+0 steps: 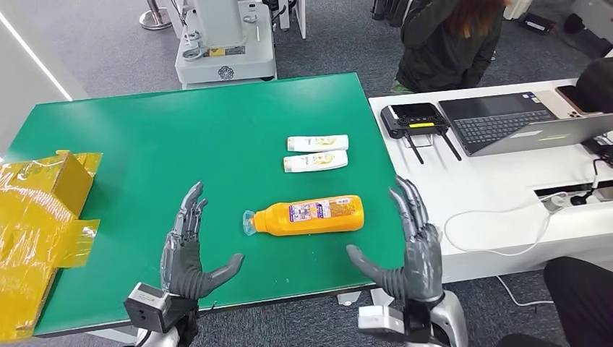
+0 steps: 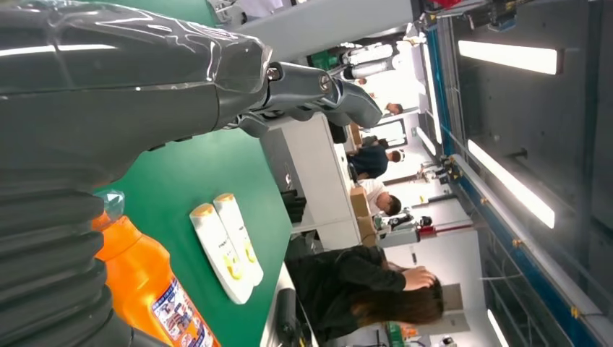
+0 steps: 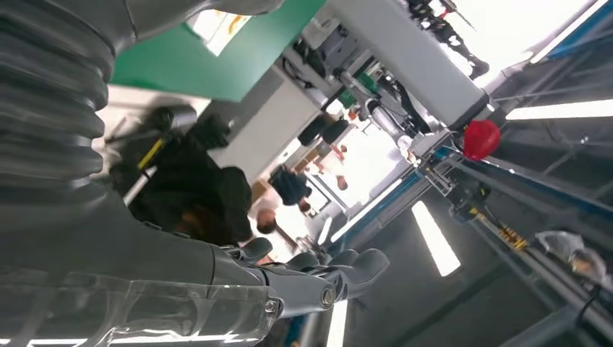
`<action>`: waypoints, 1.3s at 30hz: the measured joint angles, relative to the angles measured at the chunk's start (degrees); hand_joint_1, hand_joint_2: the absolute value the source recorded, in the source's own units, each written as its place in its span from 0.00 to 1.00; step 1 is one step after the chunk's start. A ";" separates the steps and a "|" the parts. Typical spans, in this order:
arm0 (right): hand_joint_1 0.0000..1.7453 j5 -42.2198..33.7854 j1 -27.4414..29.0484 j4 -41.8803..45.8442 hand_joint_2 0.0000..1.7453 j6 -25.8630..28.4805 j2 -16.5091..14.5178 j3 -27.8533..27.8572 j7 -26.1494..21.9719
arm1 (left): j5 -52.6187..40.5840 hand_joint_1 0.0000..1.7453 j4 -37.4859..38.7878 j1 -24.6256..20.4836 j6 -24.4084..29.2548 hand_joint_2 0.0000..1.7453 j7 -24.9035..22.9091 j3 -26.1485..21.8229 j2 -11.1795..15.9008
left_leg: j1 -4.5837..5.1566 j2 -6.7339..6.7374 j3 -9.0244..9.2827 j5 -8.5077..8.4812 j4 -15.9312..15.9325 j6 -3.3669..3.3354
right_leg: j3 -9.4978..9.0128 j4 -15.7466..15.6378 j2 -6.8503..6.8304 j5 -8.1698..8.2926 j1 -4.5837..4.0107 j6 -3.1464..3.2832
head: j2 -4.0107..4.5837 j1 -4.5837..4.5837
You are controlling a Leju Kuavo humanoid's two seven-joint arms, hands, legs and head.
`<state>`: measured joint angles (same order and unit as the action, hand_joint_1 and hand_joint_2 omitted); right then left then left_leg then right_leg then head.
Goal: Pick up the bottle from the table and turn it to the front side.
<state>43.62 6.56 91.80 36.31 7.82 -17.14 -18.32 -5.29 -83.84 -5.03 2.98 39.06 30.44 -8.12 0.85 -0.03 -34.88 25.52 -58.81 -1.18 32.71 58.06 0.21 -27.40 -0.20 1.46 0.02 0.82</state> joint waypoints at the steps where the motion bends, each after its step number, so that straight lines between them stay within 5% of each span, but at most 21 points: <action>1: 0.00 0.88 -1.88 -1.82 1.00 -0.35 0.07 0.02 0.38 | 0.04 0.00 0.20 -0.23 -0.01 1.00 -0.02 0.07 -0.08 | 0.00 0.00 0.01 -0.02 -0.01 -0.01 | 0.00 0.00 0.00 0.00 0.00 0.00 | 0.00 0.00; 17: 0.00 4.20 -22.86 -25.21 1.00 -14.48 -0.90 -4.31 10.01 | 0.07 0.00 2.10 -0.95 -0.85 1.00 -0.30 0.14 -0.40 | 0.00 -0.05 -0.05 -0.08 -0.02 0.00 | 0.03 0.04 -0.01 0.00 -0.01 0.00 | 0.00 0.00; 23: 0.00 2.94 -25.63 -29.08 1.00 -18.10 -1.44 -5.22 10.88 | -0.05 0.00 2.43 -1.16 -1.08 1.00 -0.54 0.14 -0.38 | 0.00 -0.09 -0.08 -0.07 -0.02 -0.01 | 0.03 0.03 -0.06 -0.01 0.00 -0.01 | 0.00 0.01; 39: 0.00 -1.12 -33.21 -39.64 1.00 -40.39 -1.38 -9.43 14.65 | 1.54 0.00 3.15 -1.94 -5.07 1.00 -4.90 0.14 -0.34 | 0.00 -0.10 -0.07 -0.09 -0.04 -0.01 | 0.05 0.03 -0.06 0.01 0.00 0.00 | 0.00 0.00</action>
<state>42.50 -26.66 52.16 -4.08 6.44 -26.57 -3.67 -3.75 -80.69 -6.96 -2.09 34.16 30.58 -8.46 0.84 -0.14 -34.96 25.43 -58.85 -1.19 32.75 58.09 0.14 -27.39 -0.20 1.46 0.02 0.82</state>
